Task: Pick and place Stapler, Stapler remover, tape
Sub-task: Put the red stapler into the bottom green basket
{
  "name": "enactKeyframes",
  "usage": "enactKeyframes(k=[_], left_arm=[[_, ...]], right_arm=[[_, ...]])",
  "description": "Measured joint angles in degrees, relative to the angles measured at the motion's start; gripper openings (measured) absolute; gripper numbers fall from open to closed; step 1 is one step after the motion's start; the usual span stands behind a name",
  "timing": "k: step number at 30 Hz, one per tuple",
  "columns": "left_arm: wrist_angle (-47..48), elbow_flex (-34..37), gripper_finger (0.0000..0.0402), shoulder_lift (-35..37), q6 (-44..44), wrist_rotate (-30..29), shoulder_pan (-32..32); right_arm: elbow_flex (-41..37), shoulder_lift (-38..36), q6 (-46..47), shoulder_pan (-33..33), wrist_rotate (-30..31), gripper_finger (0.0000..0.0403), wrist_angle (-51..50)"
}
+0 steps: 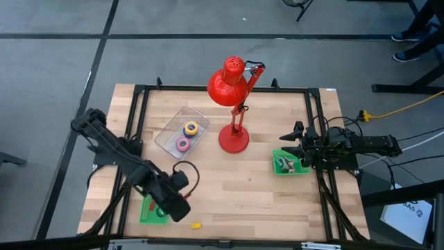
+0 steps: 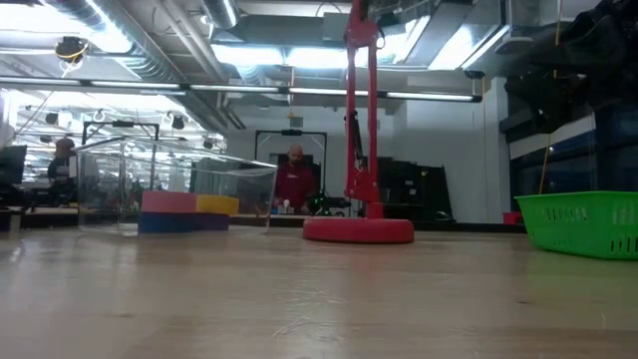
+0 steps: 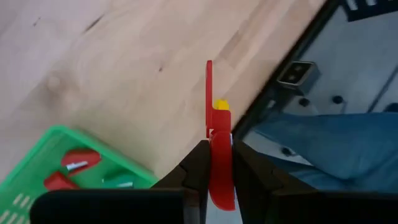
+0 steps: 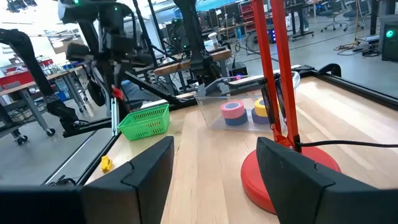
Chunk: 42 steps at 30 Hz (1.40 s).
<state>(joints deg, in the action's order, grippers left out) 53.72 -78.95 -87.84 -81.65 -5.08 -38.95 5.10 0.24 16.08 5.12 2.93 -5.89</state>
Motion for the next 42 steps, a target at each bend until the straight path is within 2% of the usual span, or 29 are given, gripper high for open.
enactKeyframes(k=[7,15,25,32,42], left_arm=[[2.27,-0.07,0.0048,4.56,-1.10,0.07,-1.65],[6.46,-0.07,0.0047,7.46,-9.33,1.56,-5.03],[8.50,-0.07,0.0047,7.44,-16.79,1.17,-9.41],[10.29,-0.07,0.0047,7.19,-19.01,-3.60,-10.58],[14.55,-0.07,0.0048,1.27,-21.16,-2.56,-13.53]], right_arm=[[0.00,0.00,0.00,-0.01,-0.01,0.0232,0.00],[0.00,0.01,-0.02,0.00,-0.01,0.0232,0.01],[0.00,0.01,-0.02,-0.01,-0.01,0.0232,0.00],[0.00,0.01,-0.01,-0.01,-0.01,0.0232,0.01],[0.00,0.00,-0.02,-0.01,-0.01,0.0232,0.01]])
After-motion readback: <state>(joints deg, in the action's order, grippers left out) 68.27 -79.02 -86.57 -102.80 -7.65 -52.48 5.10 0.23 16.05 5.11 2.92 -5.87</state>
